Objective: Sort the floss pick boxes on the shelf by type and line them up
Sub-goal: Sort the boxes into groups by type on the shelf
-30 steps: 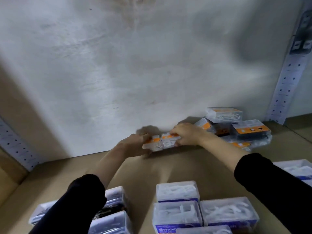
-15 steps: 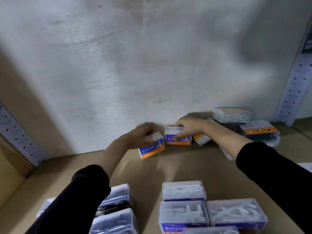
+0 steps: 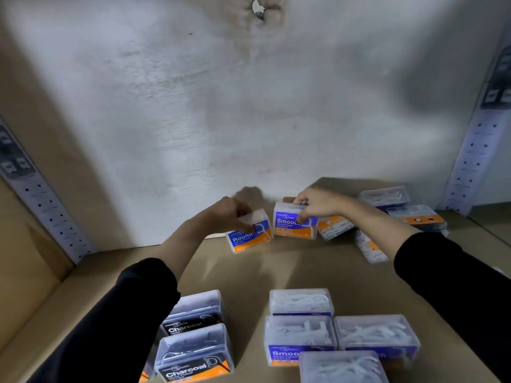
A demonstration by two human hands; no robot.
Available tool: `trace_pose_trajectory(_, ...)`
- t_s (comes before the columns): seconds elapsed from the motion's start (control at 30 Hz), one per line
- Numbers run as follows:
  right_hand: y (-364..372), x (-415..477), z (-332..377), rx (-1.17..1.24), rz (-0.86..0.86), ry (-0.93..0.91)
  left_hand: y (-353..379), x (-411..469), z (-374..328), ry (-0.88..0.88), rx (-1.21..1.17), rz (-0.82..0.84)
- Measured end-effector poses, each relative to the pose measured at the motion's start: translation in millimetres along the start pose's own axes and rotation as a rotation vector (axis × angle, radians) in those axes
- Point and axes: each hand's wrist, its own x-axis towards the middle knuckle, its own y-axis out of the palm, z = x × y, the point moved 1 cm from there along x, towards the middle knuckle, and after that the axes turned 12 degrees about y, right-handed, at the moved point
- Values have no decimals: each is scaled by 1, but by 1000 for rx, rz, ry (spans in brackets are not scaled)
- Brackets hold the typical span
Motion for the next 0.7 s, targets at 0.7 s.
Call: trace_pose_trajectory(0.7,-50,-181,27,-77,-33,-5,-43,-127,-116,197,-12,-16)
